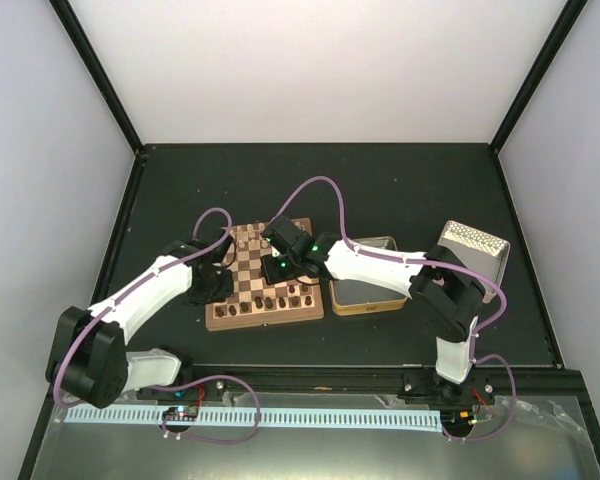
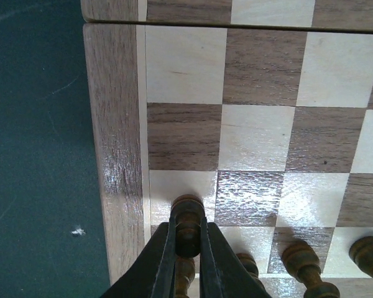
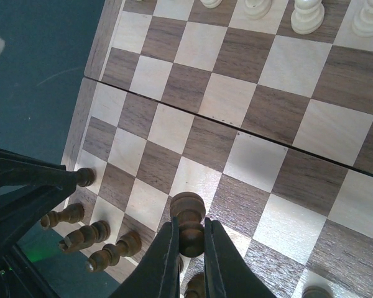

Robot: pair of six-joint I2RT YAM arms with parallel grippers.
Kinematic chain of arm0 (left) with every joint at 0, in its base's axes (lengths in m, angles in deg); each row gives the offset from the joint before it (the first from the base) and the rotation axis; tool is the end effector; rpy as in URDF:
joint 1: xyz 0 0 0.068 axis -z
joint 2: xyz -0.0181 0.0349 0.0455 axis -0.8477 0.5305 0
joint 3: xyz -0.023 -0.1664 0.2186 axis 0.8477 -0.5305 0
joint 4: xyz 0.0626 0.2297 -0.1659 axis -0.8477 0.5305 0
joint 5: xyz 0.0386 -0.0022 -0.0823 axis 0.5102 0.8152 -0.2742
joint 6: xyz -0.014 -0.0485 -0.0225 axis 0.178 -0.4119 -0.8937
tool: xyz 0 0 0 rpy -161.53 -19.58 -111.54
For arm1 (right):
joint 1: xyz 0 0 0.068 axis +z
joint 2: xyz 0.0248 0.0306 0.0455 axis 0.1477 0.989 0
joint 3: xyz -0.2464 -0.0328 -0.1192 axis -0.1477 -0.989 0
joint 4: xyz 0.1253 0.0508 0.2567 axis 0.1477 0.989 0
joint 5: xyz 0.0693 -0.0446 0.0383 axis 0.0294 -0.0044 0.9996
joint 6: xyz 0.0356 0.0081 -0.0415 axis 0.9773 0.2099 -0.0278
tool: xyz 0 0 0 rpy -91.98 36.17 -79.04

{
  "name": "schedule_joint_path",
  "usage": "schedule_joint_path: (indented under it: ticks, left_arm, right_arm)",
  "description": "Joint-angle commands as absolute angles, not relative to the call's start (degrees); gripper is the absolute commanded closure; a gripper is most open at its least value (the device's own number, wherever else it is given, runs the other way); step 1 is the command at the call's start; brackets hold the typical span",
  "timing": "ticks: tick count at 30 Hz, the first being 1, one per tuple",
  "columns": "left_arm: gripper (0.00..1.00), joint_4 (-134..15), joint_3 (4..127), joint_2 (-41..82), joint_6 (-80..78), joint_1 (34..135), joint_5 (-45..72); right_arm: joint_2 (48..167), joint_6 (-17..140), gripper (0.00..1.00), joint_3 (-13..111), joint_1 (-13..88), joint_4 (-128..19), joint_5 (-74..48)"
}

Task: Set up the chess pieces on the board
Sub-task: Place the chess piece on the chessboard.

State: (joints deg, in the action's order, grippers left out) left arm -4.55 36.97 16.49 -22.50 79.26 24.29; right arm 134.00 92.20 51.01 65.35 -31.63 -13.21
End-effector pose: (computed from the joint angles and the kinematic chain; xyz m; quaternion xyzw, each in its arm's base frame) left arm 0.2096 -0.0799 0.1807 -0.1047 0.9911 -0.0162 0.0810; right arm 0.2344 0.3678 0.1950 -0.1769 0.9300 0.2740 0.1693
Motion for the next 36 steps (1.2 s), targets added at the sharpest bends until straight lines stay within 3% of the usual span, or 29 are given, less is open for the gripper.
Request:
schedule_joint_path:
  ticks: [1,6,13,23,36]
  left_arm:
    - [0.95,-5.8,36.8,17.6,-22.8,78.8,25.3]
    - [0.93,-5.7,36.8,18.0,-23.0,78.8,25.7]
    - [0.80,-5.8,36.8,18.1,-23.2,78.8,26.0]
    - [0.71,-5.0,39.3,13.2,-22.7,78.8,28.0]
    - [0.59,-3.2,39.2,-17.6,-23.9,78.8,40.0]
  right_arm:
    - [132.5,91.6,0.98,52.4,65.8,-31.5,-14.8]
    - [132.4,91.7,0.98,52.3,65.9,-31.6,-14.6]
    - [132.3,91.5,0.97,52.3,66.1,-31.6,-14.7]
    - [133.4,90.7,0.97,55.0,67.4,-28.3,-16.8]
    - [138.3,87.7,0.97,67.0,72.0,-13.5,-31.9]
